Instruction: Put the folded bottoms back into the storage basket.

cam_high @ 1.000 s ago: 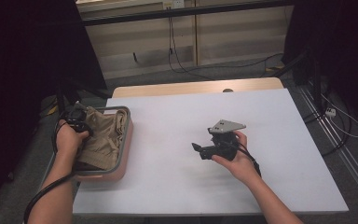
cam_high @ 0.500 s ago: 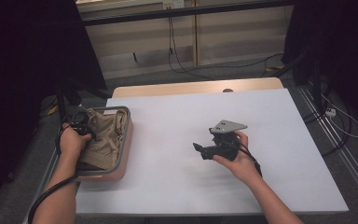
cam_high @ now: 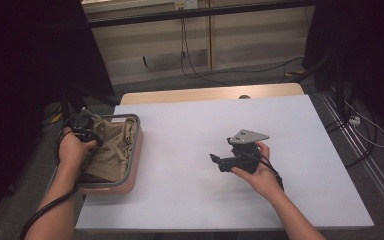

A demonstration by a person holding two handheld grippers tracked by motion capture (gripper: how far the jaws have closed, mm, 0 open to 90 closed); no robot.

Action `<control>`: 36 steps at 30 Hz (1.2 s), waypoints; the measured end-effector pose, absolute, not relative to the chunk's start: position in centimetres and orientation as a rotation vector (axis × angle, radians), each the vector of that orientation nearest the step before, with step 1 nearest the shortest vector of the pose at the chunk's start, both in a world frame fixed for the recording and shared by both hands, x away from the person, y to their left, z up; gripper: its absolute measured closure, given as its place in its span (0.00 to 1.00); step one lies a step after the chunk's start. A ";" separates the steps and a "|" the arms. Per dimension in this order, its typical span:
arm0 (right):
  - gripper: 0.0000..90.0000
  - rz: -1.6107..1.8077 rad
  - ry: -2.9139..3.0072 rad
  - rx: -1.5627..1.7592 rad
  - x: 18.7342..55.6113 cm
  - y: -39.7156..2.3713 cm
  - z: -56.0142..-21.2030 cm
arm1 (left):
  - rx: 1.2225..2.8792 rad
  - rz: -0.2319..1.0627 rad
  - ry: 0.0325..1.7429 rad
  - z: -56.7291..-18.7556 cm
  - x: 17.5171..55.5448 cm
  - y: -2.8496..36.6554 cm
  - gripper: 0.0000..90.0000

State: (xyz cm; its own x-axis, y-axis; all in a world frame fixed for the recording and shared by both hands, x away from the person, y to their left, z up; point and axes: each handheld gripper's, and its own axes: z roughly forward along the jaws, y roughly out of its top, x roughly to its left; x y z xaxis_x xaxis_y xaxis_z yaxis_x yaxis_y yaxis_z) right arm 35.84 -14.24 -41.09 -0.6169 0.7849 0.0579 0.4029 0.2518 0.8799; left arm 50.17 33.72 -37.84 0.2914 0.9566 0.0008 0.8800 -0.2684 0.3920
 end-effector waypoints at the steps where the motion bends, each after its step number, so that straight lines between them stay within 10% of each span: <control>1: 0.19 1.322 2.135 1.084 35.8 -14.3 -41.1 | 2.255 0.339 1.652 -37.6 50.0 33.6 1.00; 31: 0.18 1.343 2.129 1.072 35.5 -14.3 -40.8 | 2.319 0.193 1.604 -41.1 47.0 32.4 1.00; 36: 0.18 1.338 2.119 1.086 35.4 -15.1 -40.8 | 2.315 0.222 1.577 -39.7 47.1 32.2 0.85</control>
State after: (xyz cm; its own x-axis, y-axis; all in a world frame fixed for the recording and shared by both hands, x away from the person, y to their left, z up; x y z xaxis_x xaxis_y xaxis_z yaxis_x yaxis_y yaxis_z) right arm 35.41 -15.06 -40.81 -0.6138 0.7869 0.0636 0.3957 0.2370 0.8873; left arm 47.06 32.22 -39.73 0.3750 0.9253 -0.0559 0.8738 -0.3327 0.3548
